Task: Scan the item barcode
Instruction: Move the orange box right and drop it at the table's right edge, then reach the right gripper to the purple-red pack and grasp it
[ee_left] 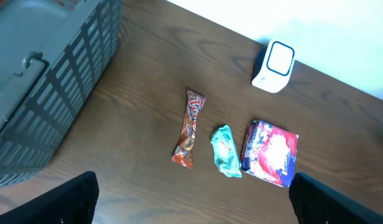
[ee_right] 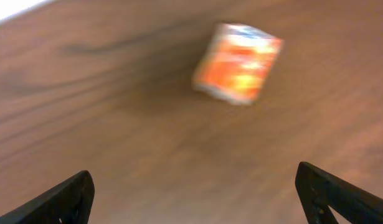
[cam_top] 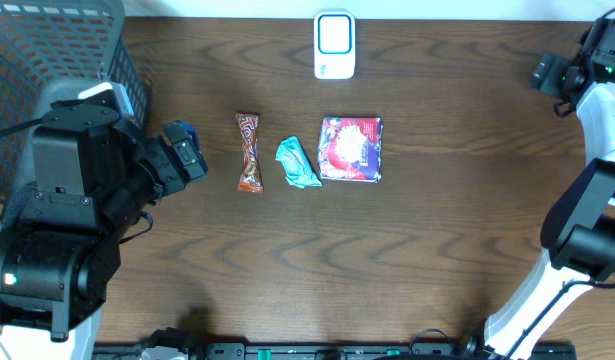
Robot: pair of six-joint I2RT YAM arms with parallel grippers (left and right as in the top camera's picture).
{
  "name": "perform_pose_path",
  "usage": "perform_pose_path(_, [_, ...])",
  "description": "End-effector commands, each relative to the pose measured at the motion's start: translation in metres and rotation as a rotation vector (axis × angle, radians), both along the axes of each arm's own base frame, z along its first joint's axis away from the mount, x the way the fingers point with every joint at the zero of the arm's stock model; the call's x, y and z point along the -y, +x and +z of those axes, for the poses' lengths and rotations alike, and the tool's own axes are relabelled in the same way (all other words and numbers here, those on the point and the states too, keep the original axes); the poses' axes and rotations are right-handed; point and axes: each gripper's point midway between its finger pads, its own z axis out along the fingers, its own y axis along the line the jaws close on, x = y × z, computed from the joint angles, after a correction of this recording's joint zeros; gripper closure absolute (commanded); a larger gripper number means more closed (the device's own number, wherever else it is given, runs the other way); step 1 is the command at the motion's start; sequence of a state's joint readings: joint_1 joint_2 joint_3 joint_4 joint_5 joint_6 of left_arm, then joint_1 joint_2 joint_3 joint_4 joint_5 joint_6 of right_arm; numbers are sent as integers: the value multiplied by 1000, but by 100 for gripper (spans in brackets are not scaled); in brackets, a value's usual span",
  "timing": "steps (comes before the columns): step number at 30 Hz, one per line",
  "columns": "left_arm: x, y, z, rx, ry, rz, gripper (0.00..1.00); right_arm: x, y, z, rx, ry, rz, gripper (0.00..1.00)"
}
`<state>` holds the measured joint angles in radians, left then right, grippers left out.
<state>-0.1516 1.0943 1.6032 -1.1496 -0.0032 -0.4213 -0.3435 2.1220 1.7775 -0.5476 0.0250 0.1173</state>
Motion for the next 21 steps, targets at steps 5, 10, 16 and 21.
perform_pose_path(5, [-1, 0, 0, -2, 11, 0, 2, -201, -10, 81, 163, 679, 601, 29])
perform_pose_path(10, [-1, 0, 0, -2, 11, 0, 2, -267, -58, 34, -150, 776, 609, 31])
perform_pose_path(16, [-1, 0, 0, -2, 11, 0, 2, -334, -111, -19, -433, 709, 660, 20])
perform_pose_path(21, [-1, 0, 0, -2, 11, 0, 2, -371, -131, -44, -476, 701, 723, 1])
